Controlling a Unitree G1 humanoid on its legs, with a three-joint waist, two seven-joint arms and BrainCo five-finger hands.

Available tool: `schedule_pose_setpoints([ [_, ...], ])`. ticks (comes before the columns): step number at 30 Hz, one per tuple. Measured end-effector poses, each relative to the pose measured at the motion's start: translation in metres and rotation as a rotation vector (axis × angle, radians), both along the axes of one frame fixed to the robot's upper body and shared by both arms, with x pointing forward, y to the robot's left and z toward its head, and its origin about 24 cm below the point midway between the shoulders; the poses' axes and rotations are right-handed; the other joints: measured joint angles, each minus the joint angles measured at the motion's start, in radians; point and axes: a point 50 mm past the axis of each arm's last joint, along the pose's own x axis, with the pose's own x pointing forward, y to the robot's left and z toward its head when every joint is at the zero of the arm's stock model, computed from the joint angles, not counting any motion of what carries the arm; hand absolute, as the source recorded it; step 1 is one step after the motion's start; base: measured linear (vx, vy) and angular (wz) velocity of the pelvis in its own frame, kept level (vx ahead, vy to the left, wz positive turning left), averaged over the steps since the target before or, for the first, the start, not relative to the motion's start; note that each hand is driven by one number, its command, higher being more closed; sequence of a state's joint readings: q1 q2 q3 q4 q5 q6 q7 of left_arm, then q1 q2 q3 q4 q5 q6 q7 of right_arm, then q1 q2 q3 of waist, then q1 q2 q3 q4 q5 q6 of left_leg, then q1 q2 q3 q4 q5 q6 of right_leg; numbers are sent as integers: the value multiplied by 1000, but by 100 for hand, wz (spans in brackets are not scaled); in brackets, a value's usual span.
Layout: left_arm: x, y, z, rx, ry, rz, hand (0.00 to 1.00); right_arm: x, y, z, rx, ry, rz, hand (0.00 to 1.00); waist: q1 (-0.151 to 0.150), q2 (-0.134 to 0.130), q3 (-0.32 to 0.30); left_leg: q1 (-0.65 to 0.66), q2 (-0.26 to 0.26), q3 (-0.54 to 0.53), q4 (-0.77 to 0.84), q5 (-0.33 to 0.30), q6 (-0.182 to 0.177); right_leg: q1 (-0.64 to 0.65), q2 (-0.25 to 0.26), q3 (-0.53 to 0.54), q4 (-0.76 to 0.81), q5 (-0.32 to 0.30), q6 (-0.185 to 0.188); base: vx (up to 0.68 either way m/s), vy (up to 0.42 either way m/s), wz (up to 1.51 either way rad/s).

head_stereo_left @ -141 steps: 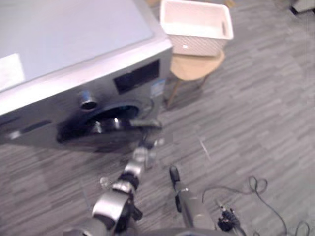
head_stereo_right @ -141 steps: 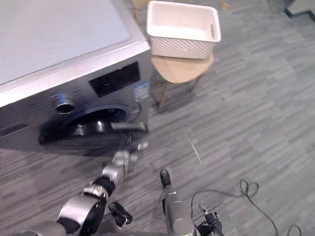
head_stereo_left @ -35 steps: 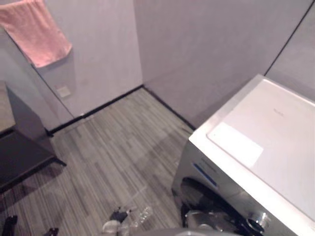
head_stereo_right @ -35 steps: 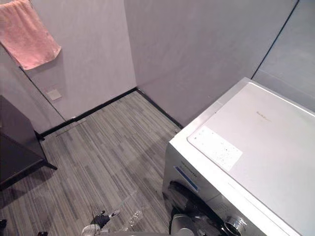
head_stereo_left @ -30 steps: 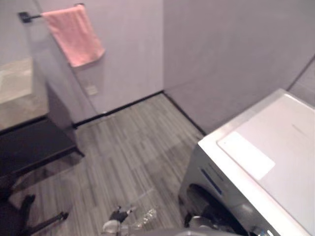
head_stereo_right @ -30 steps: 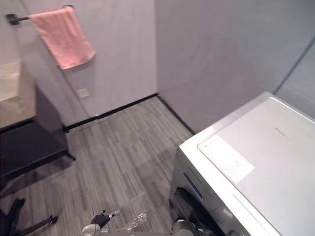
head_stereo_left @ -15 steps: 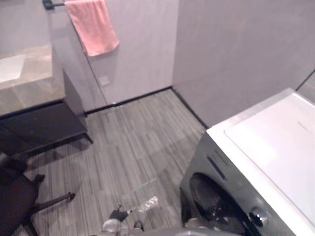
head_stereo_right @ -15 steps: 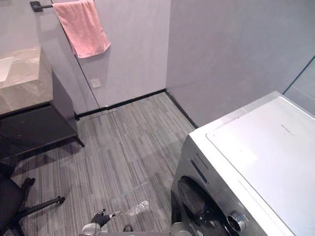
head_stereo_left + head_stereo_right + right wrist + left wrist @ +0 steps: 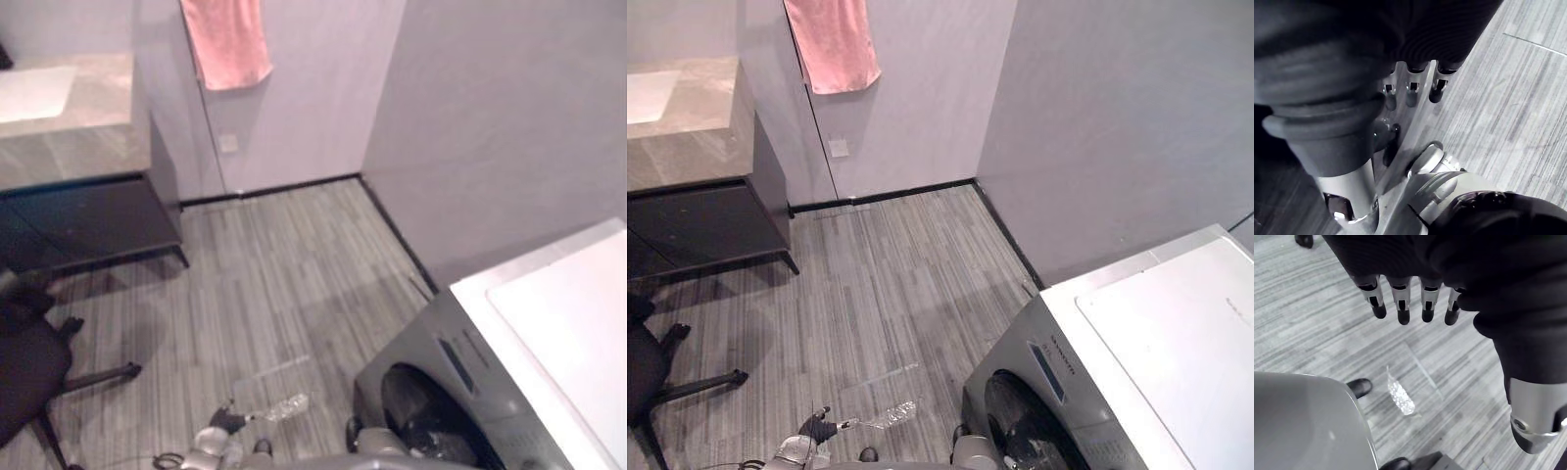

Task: Pick up the laundry basket with both hands and put the clothes into the washing machine.

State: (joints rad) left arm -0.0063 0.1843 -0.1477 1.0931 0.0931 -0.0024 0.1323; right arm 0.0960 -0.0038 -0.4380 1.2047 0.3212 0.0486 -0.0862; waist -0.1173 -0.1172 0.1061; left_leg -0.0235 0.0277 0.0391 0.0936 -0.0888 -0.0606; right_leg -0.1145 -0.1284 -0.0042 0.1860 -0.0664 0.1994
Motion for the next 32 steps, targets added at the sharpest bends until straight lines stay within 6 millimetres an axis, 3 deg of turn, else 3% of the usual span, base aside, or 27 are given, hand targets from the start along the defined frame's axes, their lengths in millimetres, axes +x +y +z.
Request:
schedule_pose_setpoints([
  [2,6,-7,0,-8,-3,-24,0,0,-6,1,-13,-9,-64,0,-16,3,5,-16,5,-3,27,-10,7,5,3,-10,-25,27,-38,197,-7,4],
  [5,6,-11,-1,-11,5,-40,0,1,-7,1,-15,-12,-76,0,-35,11,10,3,16,23,29,-26,12,5,8,-8,-8,33,-42,121,7,-20],
  [9,7,-11,0,-6,1,-44,0,15,-7,2,-20,-41,-56,0,-30,39,27,58,46,90,20,-32,9,3,26,-1,22,90,-84,46,42,-45],
  [10,6,-11,-1,-6,3,-43,0,21,-6,3,-22,-56,-47,0,-27,52,35,67,42,108,17,-32,9,3,26,8,16,94,-89,-11,50,-35],
  [14,4,-9,-1,-7,5,-19,0,42,-6,7,-37,-108,-26,0,4,54,30,50,34,162,7,-32,10,19,35,34,-127,158,-130,-70,42,-50],
  [18,-2,-6,-2,-12,15,19,0,46,-7,8,-45,-115,-18,0,23,61,29,36,41,180,10,-32,11,38,44,36,-198,167,-134,-112,-41,-22],
  [24,-15,-31,-10,-85,58,48,0,27,-24,7,-80,-71,-10,0,20,123,-10,54,57,167,-60,-11,-19,26,71,33,-203,153,-124,-87,-81,-4],
  [30,-20,-21,-11,-95,65,144,0,6,-21,4,-74,-10,-11,0,21,110,-34,66,64,134,-82,6,-26,49,79,4,-220,153,-124,3,-34,10],
  [32,-25,-15,-12,-82,75,158,0,-2,-16,1,-50,22,-26,0,22,89,-51,75,57,122,-97,24,-13,62,77,-15,-224,159,-126,78,-9,26],
])
